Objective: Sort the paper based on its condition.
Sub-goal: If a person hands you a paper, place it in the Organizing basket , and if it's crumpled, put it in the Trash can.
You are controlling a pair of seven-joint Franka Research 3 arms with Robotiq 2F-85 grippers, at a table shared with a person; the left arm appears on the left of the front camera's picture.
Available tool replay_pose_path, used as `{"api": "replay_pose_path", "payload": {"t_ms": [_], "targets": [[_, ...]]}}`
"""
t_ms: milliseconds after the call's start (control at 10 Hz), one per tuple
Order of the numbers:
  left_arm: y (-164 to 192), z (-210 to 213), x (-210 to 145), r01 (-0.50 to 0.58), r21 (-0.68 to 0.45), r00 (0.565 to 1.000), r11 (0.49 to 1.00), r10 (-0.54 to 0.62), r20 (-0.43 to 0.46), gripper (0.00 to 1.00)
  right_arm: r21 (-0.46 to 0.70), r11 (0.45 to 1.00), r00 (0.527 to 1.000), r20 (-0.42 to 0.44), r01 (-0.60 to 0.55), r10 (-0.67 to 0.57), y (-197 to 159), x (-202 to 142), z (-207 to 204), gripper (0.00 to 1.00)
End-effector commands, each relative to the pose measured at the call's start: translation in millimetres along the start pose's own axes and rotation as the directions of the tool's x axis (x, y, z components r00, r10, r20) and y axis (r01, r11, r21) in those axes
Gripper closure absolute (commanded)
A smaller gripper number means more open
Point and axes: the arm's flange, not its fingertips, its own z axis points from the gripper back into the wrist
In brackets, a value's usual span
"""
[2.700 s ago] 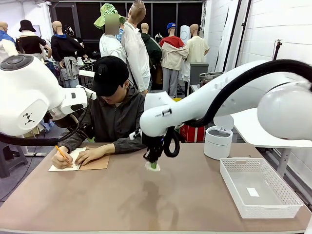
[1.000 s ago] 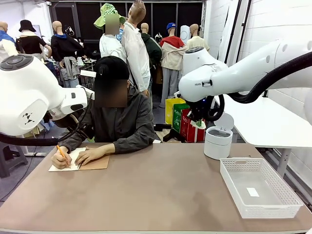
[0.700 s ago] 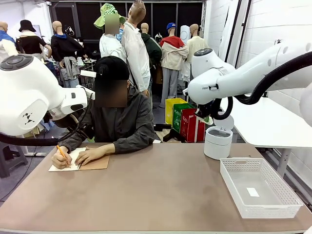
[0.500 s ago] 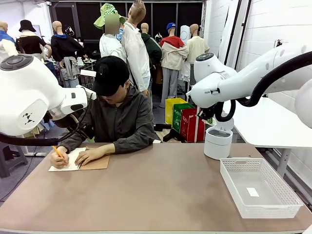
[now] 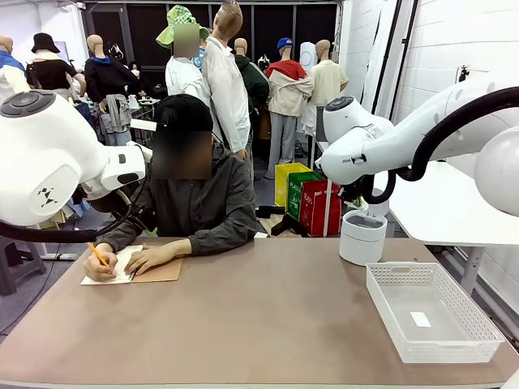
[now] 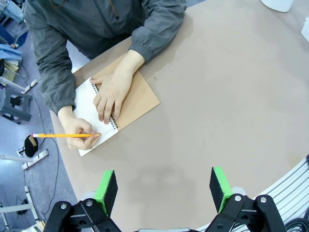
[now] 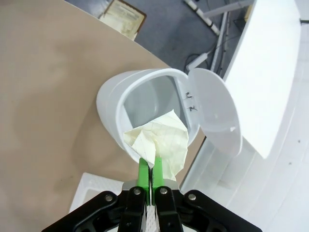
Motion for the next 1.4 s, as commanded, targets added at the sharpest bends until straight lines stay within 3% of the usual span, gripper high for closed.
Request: {"api": "replay_pose_path", "payload": {"t_ms": [0, 1300], "targets": [[1, 0, 0, 0.012, 0.0, 1.0, 1.0, -0.012, -0.003, 0.0, -0.019, 1.0, 1.0, -0.028, -0.006, 0.005, -9, 13, -8, 0.96], [1, 0, 0, 0.012, 0.0, 1.0, 1.0, -0.012, -0.003, 0.0, 0.055, 0.997, 0.991, -0.126, -0.046, 0.053, -22, 35, -43, 0.96]]}}
